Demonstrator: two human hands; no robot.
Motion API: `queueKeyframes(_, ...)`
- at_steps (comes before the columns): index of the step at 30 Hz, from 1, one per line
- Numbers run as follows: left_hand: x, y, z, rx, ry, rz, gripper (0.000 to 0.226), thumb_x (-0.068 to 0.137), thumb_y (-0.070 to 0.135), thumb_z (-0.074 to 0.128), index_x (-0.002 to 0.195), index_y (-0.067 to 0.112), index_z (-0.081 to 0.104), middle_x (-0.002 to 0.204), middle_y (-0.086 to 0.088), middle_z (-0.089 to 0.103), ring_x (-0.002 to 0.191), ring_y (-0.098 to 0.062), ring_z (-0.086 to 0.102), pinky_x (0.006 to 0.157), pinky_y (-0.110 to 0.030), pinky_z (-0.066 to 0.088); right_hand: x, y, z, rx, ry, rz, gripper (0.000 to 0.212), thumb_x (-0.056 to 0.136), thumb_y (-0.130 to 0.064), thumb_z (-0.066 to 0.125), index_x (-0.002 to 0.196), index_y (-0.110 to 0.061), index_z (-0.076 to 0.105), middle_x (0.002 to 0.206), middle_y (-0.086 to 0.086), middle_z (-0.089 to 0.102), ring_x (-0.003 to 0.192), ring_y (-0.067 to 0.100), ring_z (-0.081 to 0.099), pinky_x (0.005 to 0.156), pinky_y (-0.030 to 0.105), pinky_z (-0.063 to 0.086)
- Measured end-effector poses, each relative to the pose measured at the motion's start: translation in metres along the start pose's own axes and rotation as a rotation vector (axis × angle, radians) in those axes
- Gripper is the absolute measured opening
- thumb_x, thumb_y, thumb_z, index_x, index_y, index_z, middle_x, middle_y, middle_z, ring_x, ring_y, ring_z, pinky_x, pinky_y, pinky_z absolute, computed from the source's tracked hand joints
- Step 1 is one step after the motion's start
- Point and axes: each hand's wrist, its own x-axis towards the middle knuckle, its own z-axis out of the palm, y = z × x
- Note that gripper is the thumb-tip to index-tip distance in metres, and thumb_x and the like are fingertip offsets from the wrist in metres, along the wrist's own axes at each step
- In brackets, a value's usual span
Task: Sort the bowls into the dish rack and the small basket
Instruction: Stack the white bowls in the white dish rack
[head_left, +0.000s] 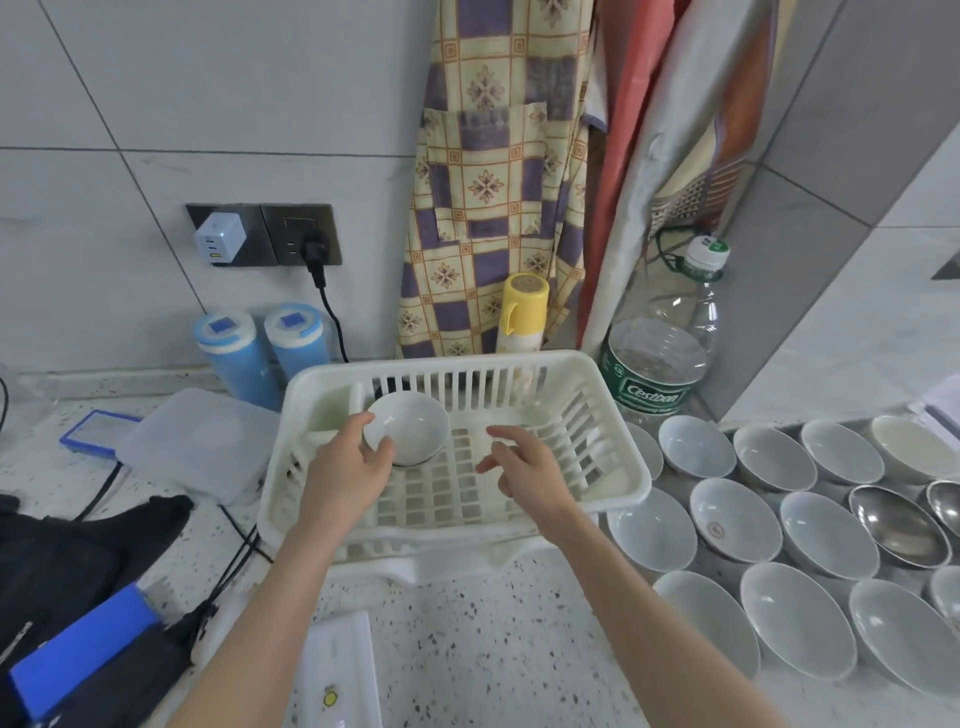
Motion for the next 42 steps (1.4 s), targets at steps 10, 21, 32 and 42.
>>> queueKeyframes(10, -0.121, 0.045, 0.075, -0.269, -0.215, 0.143, 0.009, 0.093, 0.043, 0.057, 0.094, 0.034, 0.06, 0.077, 0.006, 0.068, 0.051, 0.004, 0.055, 0.045, -0.015, 0.041, -0.089, 0.036, -0.089, 0.229, 0.27, -0.05, 0.022, 0.098, -0.012, 0.05, 0.103, -0.021, 0.07, 0.067, 0.001, 0.071, 0.043, 0.005, 0.041, 0.041, 0.013, 0.033)
queueKeyframes(21, -0.206, 0.1, 0.206, -0.269, -0.791, -0.427, 0.046, 0.075, 0.068, 0.05, 0.107, 0.035, 0.042, 0.102, -0.004, 0.069, 0.043, -0.007, 0.049, 0.039, -0.017, 0.03, -0.124, 0.093, -0.203, 0.22, 0.447, 0.26, 0.019, 0.094, -0.008, 0.052, 0.101, -0.014, 0.069, 0.067, -0.001, 0.071, 0.047, 0.011, 0.04, 0.037, 0.014, 0.031)
queueKeyframes(32, -0.22, 0.11, 0.244, -0.475, -0.582, -0.576, 0.023, 0.087, 0.01, 0.047, 0.106, 0.02, 0.054, 0.065, -0.006, 0.072, 0.037, -0.008, 0.039, 0.043, -0.021, 0.025, -0.114, 0.104, -0.247, 0.133, 0.275, 0.353, 0.018, 0.091, -0.01, 0.054, 0.092, -0.02, 0.069, 0.066, -0.005, 0.071, 0.046, 0.012, 0.039, 0.04, 0.017, 0.027)
queueKeyframes(42, -0.238, 0.091, 0.209, -0.603, -0.377, -0.647, 0.029, 0.089, 0.005, 0.049, 0.112, 0.021, 0.058, 0.074, -0.021, 0.074, 0.041, -0.012, 0.029, 0.041, -0.022, 0.022, -0.082, 0.121, -0.234, -0.088, 0.125, 0.378, 0.023, 0.082, -0.007, 0.044, 0.06, -0.011, 0.046, 0.057, 0.007, 0.046, 0.05, 0.017, 0.032, 0.046, 0.024, 0.025)
